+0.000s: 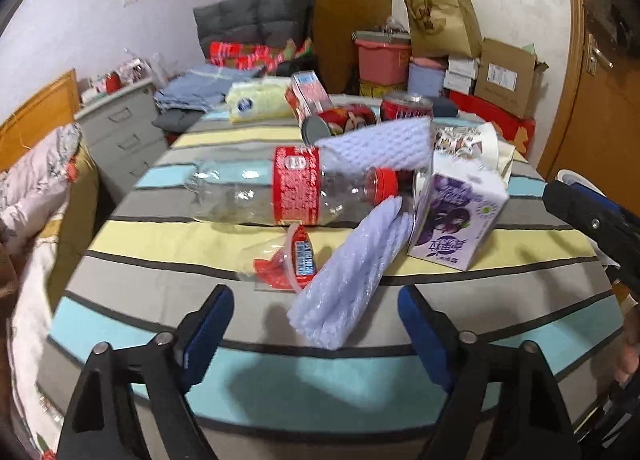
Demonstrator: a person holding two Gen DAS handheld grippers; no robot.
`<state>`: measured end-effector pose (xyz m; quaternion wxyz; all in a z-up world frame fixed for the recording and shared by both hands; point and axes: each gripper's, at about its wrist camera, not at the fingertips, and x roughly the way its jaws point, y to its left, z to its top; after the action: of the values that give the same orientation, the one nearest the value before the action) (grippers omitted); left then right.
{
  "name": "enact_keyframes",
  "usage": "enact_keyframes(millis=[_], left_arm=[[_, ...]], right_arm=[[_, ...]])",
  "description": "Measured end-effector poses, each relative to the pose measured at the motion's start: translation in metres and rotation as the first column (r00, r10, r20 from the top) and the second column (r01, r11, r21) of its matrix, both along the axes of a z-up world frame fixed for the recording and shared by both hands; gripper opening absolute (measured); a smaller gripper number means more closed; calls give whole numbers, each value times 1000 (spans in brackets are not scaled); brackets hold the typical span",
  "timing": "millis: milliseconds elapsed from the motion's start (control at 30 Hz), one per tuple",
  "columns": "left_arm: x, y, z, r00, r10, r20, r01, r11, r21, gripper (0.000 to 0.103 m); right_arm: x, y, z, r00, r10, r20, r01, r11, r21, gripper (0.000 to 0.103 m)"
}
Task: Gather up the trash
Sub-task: 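Grasp the purple foam mesh sleeve with the left tool while the right tool grasps the white milk carton, then lift the foam sleeve with the left tool while the right tool lifts the carton toward the bin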
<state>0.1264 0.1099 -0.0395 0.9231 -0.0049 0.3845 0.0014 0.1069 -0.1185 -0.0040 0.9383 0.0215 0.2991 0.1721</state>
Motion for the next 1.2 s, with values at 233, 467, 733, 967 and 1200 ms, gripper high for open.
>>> enact_keyframes(millis=[233,467,733,967,1200], left_arm=[[23,3,-10,998,-59,-23,58,998,-16,80],[35,9,-18,993,-96,-71,91,994,-63,59],[30,22,-16,994,-86,-72,77,989,-129,33],[24,25,-16,996,-66,-66,54,985,-163,30],[16,23,-13,997,-49,-58,37,982,-188,29]], right_arm=[[8,16,-1,993,116,-2,-116,993,1,79],[20,29,-3,980,196,-20,-197,980,-17,79],[25,49,-9,966,255,-47,-259,962,-84,74],[27,51,-14,965,252,-77,-260,959,-111,48],[22,49,-12,965,253,-70,-259,961,-98,40]])
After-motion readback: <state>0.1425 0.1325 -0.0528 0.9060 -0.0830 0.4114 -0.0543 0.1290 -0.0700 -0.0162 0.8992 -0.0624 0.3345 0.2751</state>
